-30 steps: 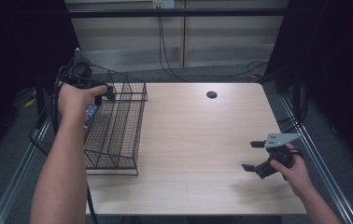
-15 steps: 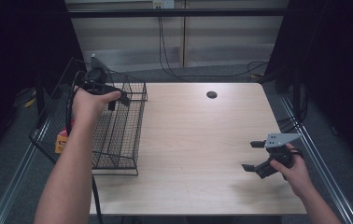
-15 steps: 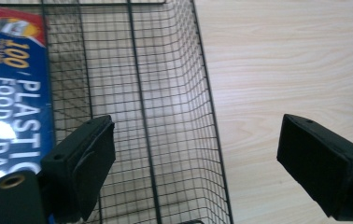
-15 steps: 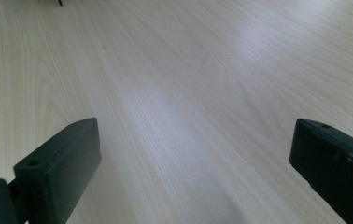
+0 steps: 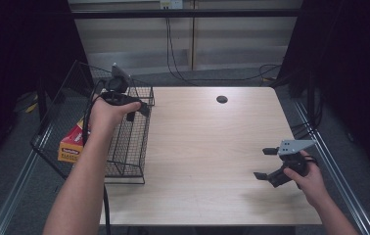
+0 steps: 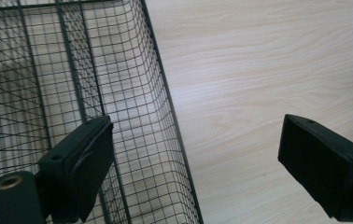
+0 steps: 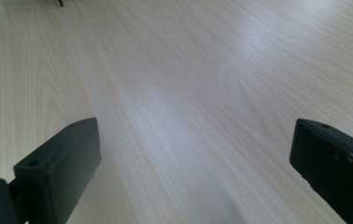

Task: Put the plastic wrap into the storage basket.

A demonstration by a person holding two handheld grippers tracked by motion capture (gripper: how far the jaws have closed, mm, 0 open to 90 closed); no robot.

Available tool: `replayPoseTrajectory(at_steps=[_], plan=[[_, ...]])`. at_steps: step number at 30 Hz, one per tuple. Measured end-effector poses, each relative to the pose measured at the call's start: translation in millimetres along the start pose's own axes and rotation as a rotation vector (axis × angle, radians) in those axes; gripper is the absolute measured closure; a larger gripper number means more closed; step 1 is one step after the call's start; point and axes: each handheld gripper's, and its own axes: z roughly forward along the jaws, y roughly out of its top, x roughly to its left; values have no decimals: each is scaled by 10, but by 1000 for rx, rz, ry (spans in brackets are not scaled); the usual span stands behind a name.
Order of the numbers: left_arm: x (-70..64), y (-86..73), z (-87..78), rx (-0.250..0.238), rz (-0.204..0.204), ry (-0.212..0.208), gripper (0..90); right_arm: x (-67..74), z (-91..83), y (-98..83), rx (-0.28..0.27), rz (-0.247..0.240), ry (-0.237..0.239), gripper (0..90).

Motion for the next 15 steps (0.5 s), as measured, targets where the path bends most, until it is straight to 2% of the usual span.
replayPoseTrajectory(at_steps=[8, 11, 14, 15], plan=[[-137, -29, 97, 5, 49, -28, 104, 1, 7, 0, 1, -3, 6, 20], [-194, -41, 131, 17, 84, -43, 104, 1, 9, 0, 1, -3, 9, 20], [-246, -54, 165, 9, 91, -54, 101, 1, 7, 0, 0, -1, 2, 21], [-270, -60, 181, 5, 82, -61, 101, 1, 6, -1, 0, -1, 2, 20]])
